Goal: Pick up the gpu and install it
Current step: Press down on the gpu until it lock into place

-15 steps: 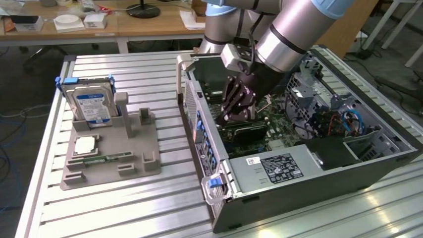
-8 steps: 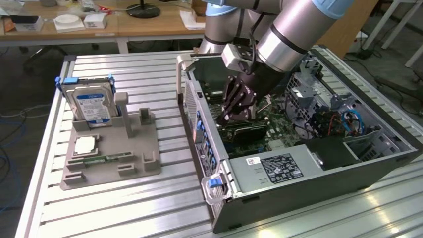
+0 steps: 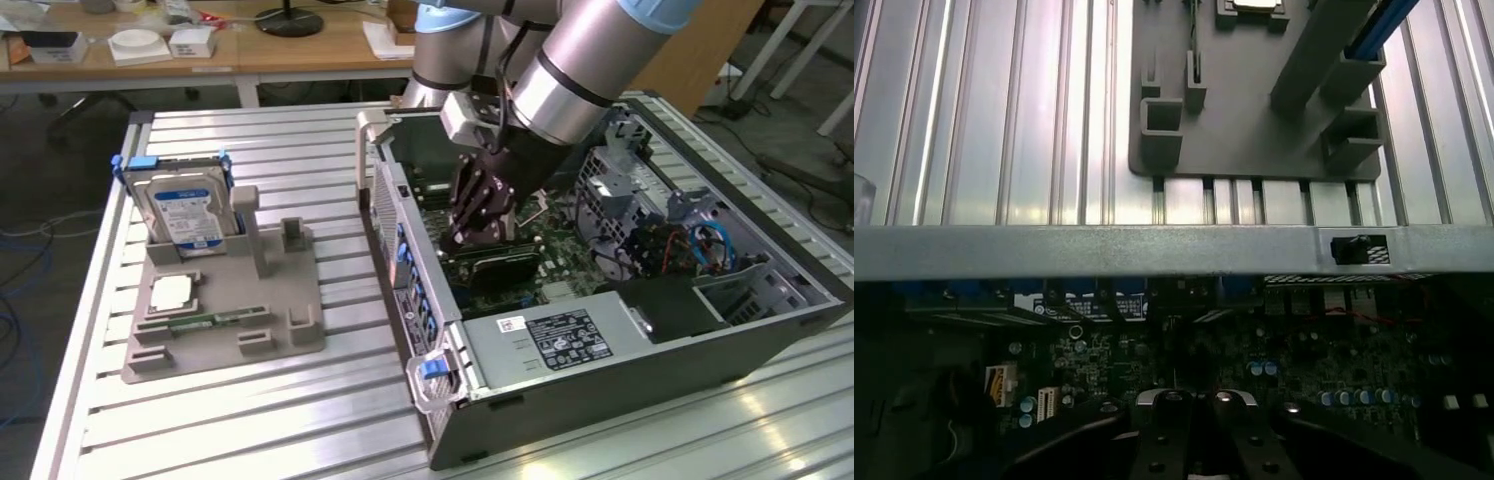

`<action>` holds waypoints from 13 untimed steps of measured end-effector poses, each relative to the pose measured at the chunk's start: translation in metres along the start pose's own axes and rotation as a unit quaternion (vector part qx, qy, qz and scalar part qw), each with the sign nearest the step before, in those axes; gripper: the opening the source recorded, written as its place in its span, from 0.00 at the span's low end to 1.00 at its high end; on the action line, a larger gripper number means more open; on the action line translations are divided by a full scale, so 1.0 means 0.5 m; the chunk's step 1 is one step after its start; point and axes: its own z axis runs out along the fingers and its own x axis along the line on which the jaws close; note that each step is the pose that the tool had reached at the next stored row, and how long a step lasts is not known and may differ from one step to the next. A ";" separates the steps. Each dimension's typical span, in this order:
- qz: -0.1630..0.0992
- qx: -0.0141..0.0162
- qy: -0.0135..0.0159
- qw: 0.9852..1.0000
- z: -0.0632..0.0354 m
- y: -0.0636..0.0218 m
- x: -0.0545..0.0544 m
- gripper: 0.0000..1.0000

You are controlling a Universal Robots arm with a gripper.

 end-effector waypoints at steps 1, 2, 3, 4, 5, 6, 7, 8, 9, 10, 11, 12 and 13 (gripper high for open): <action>0.000 0.004 0.000 1.000 0.001 0.001 0.000 0.10; -0.001 0.008 -0.001 1.000 0.002 0.003 0.000 0.10; -0.001 0.009 -0.001 1.000 0.004 0.003 0.000 0.10; -0.001 0.009 -0.001 1.000 0.004 0.003 0.000 0.10; -0.001 0.009 -0.001 1.000 0.004 0.003 0.000 0.10; -0.001 0.009 -0.001 1.000 0.004 0.003 0.000 0.10; -0.001 0.009 -0.001 1.000 0.004 0.003 0.000 0.10; -0.001 0.009 -0.001 1.000 0.004 0.003 0.000 0.10; -0.001 0.009 -0.001 1.000 0.004 0.003 0.000 0.10; -0.001 0.009 -0.001 1.000 0.004 0.003 0.000 0.10; -0.001 0.009 -0.001 1.000 0.004 0.004 0.000 0.10; -0.001 0.009 -0.001 1.000 0.004 0.003 0.000 0.10; -0.001 0.009 -0.001 1.000 0.004 0.003 0.000 0.10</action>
